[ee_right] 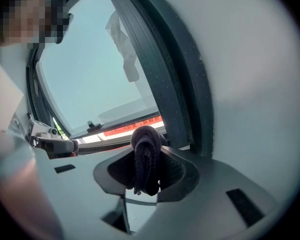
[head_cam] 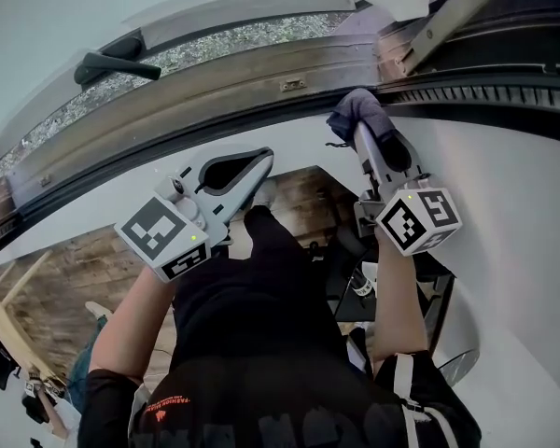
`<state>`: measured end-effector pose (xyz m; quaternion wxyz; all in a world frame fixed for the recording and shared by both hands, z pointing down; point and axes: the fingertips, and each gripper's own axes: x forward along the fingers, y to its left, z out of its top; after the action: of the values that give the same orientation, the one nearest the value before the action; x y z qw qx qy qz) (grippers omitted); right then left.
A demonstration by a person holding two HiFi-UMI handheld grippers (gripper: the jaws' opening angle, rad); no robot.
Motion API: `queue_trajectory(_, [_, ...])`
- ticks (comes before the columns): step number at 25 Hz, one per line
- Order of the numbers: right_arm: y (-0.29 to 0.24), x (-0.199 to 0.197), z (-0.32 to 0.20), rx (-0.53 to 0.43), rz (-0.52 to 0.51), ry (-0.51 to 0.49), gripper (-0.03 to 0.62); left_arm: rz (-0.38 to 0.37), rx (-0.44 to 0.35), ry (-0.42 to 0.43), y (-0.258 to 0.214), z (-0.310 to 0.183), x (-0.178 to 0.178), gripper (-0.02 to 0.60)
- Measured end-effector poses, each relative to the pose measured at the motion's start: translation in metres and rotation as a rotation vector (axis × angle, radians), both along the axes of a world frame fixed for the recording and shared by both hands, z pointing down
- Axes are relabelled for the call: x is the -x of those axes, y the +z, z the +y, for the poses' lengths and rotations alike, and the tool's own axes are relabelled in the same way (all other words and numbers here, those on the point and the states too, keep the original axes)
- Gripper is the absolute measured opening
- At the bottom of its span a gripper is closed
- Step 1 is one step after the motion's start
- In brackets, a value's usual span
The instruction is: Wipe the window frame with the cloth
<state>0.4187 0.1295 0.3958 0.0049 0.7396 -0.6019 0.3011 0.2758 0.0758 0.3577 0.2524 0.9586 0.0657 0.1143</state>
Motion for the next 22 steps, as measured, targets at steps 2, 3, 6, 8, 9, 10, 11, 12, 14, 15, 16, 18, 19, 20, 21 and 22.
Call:
queue_trajectory(2, [0.0, 0.004, -0.002, 0.002, 0.001, -0.01, 0.1, 0.0, 0.001, -0.007, 0.0, -0.002, 0.004, 0.018])
queue_trajectory(3, [0.0, 0.007, -0.003, 0.003, 0.002, -0.016, 0.1, 0.0, 0.002, -0.01, 0.0, -0.002, 0.006, 0.018])
queue_trajectory(6, [0.0, 0.014, -0.007, 0.005, 0.002, -0.03, 0.1, 0.003, 0.004, -0.02, 0.0, -0.004, 0.012, 0.018])
queue_trajectory(8, [0.0, 0.02, -0.009, 0.007, 0.001, -0.04, 0.1, 0.004, 0.005, -0.027, 0.0, -0.006, 0.017, 0.018])
queue_trajectory(9, [0.0, 0.023, -0.011, 0.007, 0.0, -0.045, 0.1, 0.004, 0.005, -0.03, -0.001, -0.007, 0.02, 0.018])
queue_trajectory(10, [0.0, 0.026, -0.012, 0.007, 0.0, -0.05, 0.1, 0.005, 0.004, -0.034, -0.001, -0.008, 0.022, 0.018])
queue_trajectory(11, [0.0, 0.029, -0.014, 0.008, -0.001, -0.054, 0.1, 0.005, 0.004, -0.038, -0.002, -0.009, 0.025, 0.018])
queue_trajectory(12, [0.0, 0.033, -0.015, 0.008, -0.001, -0.059, 0.1, 0.006, 0.004, -0.042, -0.002, -0.01, 0.029, 0.018])
queue_trajectory(14, [-0.001, 0.039, -0.018, 0.009, -0.002, -0.068, 0.1, 0.007, 0.004, -0.05, -0.003, -0.012, 0.035, 0.018])
queue_trajectory(15, [-0.001, 0.043, -0.02, 0.01, -0.002, -0.073, 0.1, 0.008, 0.003, -0.054, -0.003, -0.013, 0.038, 0.018])
queue_trajectory(16, [-0.001, 0.046, -0.022, 0.011, -0.002, -0.077, 0.1, 0.008, 0.003, -0.059, -0.004, -0.015, 0.042, 0.018])
queue_trajectory(18, [-0.001, 0.052, -0.025, 0.013, -0.001, -0.085, 0.1, 0.009, 0.004, -0.067, -0.004, -0.017, 0.048, 0.018])
queue_trajectory(19, [-0.001, 0.056, -0.026, 0.013, -0.002, -0.089, 0.1, 0.01, 0.004, -0.071, -0.004, -0.018, 0.052, 0.018])
queue_trajectory(20, [-0.001, 0.059, -0.027, 0.014, -0.002, -0.094, 0.1, 0.011, 0.005, -0.075, -0.005, -0.019, 0.055, 0.018])
queue_trajectory(21, [-0.001, 0.063, -0.029, 0.015, -0.003, -0.098, 0.1, 0.012, 0.006, -0.079, -0.005, -0.02, 0.058, 0.018])
queue_trajectory(22, [-0.001, 0.066, -0.031, 0.015, -0.003, -0.103, 0.1, 0.012, 0.006, -0.083, -0.005, -0.021, 0.061, 0.018])
